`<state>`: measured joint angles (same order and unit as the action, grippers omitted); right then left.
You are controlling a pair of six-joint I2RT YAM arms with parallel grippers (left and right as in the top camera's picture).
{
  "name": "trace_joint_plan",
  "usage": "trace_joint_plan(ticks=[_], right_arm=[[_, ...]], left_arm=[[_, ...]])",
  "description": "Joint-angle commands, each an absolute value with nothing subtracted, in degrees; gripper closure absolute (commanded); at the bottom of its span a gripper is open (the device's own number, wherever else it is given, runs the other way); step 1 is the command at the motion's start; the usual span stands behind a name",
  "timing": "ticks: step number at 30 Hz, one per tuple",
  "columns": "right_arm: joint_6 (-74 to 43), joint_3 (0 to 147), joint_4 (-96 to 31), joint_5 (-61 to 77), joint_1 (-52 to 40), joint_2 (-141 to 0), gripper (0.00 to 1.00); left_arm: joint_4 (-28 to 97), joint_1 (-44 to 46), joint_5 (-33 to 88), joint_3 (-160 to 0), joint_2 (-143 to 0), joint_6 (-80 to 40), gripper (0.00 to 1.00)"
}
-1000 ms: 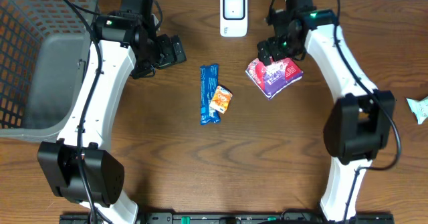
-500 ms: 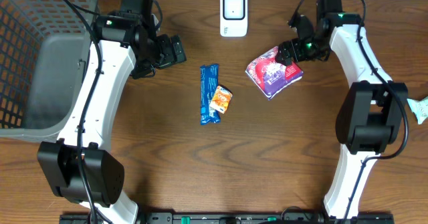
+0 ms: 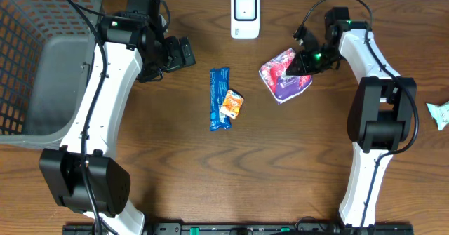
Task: Scan the item barcode
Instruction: 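Lift the purple pack and hold it in front of the scanner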
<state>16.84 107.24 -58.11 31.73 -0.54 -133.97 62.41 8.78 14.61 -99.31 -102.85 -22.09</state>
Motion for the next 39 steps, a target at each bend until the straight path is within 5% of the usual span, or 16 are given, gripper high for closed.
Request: trace_joint_plan(ticks=[1,7,14,20,28,39], right_arm=[[11.2,107.3,-57.1,33.3,-0.8,-134.2,0.99],[4.3,108.0,-50.2,46.1,-1.1,-131.5,0.99],[-23.8,108.0,-28.4,47.0,-4.3,-130.0,0.99],[-37.9,108.0,-14.2,31.1,-10.5,-130.1,0.99],[-38.9,108.0,-11.0,8.4,-17.9,-130.1,0.99],[-39.0,108.0,-5.1,7.7,-16.3,-130.1,0.99]], left_arm=[[62.5,8.6,13.8,-99.6,-103.0,-21.5,0.02],[62.5,8.6,13.8,-99.6,-103.0,-21.5,0.02],[62.5,8.6,13.8,-99.6,-103.0,-21.5,0.02],[62.5,8.6,13.8,-99.6,-103.0,-21.5,0.02],[62.5,8.6,13.8,-99.6,-103.0,-21.5,0.02],[62.5,8.6,13.8,-99.6,-103.0,-21.5,0.02]])
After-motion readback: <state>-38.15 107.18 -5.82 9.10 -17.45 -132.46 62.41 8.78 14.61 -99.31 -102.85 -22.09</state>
